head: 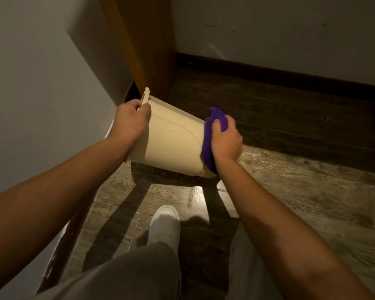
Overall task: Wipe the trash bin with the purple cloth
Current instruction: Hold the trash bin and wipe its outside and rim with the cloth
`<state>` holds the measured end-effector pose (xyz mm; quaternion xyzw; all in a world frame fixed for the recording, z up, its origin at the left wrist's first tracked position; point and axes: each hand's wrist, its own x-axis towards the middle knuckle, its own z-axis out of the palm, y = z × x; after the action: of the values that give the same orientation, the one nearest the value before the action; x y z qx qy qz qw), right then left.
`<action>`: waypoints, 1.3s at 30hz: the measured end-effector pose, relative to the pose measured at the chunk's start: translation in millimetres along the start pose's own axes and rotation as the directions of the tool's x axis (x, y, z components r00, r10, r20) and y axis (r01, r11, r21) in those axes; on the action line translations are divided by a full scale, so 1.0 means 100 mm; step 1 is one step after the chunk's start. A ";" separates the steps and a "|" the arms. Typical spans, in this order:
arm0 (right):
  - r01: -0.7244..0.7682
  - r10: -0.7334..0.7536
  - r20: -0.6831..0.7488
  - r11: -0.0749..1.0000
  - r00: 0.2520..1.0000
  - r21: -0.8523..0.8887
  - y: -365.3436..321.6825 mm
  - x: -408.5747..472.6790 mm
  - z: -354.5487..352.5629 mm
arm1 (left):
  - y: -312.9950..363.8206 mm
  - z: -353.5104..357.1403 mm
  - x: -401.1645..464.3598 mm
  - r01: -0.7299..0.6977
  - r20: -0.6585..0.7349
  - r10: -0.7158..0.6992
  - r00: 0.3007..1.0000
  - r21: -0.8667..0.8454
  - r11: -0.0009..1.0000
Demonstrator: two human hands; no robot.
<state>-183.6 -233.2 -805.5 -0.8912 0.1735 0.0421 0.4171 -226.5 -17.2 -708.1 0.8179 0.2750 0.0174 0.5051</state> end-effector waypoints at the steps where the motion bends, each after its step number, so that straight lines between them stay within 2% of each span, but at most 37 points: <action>1: -0.063 0.063 0.004 0.998 0.998 0.019 0.10 0.06 -0.05 | 0.01 0.01 0.01 -0.018 0.010 0.018 1.000 0.008 1.000; 4: -0.202 0.202 0.005 0.978 0.979 0.053 0.32 0.17 -0.14 | 0.05 0.03 0.01 -0.058 0.044 0.057 0.997 0.032 0.998; 7: -0.281 0.283 0.003 0.952 0.959 0.122 0.43 0.23 -0.14 | 0.17 0.05 0.03 -0.020 0.123 0.019 0.992 0.007 1.000; 10: -0.420 0.430 0.022 0.867 0.902 0.267 0.50 0.29 -0.16 | 0.37 0.00 0.05 0.050 0.334 -0.025 0.942 -0.066 0.997; 13: -0.521 0.543 0.061 0.758 0.837 0.393 0.50 0.30 -0.20 | 0.44 -0.05 0.07 -0.046 0.496 0.023 0.868 0.036 0.998; 14: -0.494 0.522 0.043 0.773 0.852 0.398 0.48 0.28 -0.20 | 0.41 -0.05 0.06 -0.081 0.490 0.032 0.871 0.078 0.994; 16: -0.353 0.389 -0.040 0.871 0.920 0.343 0.36 0.21 -0.22 | 0.32 -0.03 0.02 -0.115 0.412 0.055 0.910 0.122 0.986; 18: -0.109 0.152 -0.136 0.953 0.979 0.284 0.18 0.12 -0.25 | 0.26 -0.02 0.00 -0.135 0.348 0.085 0.933 0.120 0.984; 19: 0.020 0.023 -0.144 0.957 0.989 0.288 0.06 0.08 -0.28 | 0.26 0.00 0.00 -0.156 0.333 0.107 0.937 0.125 0.980; 22: 0.310 -0.323 -0.015 0.891 0.946 0.331 -0.39 -0.05 -0.28 | 0.28 0.02 0.05 -0.214 0.276 0.170 0.946 0.136 0.967; 24: 0.441 -0.469 0.064 0.862 0.881 0.252 -0.60 -0.14 -0.20 | 0.27 0.06 0.07 -0.226 0.224 0.194 0.955 0.128 0.966; 27: 0.473 -0.477 0.013 0.875 0.879 0.101 -0.58 -0.30 -0.10 | 0.23 0.07 0.09 -0.132 0.146 0.121 0.982 0.070 0.989; 30: 0.359 -0.358 -0.065 0.933 0.932 0.002 -0.24 -0.39 -0.14 | 0.22 0.04 0.11 -0.066 0.124 0.063 0.990 0.019 0.998; 35: 0.269 -0.277 -0.112 0.960 0.955 -0.075 0.01 -0.54 -0.15 | 0.27 0.05 0.14 -0.021 0.115 0.022 0.993 -0.009 1.000; 39: 0.235 -0.242 -0.064 0.967 0.968 -0.101 0.19 -0.83 -0.16 | 0.31 0.04 0.20 0.039 0.104 -0.036 0.994 -0.025 0.999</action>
<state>-268.5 -234.0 -790.4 -0.9249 0.0787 -0.0344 0.3703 -195.2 -21.9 -689.1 0.8056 0.2633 -0.0307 0.5299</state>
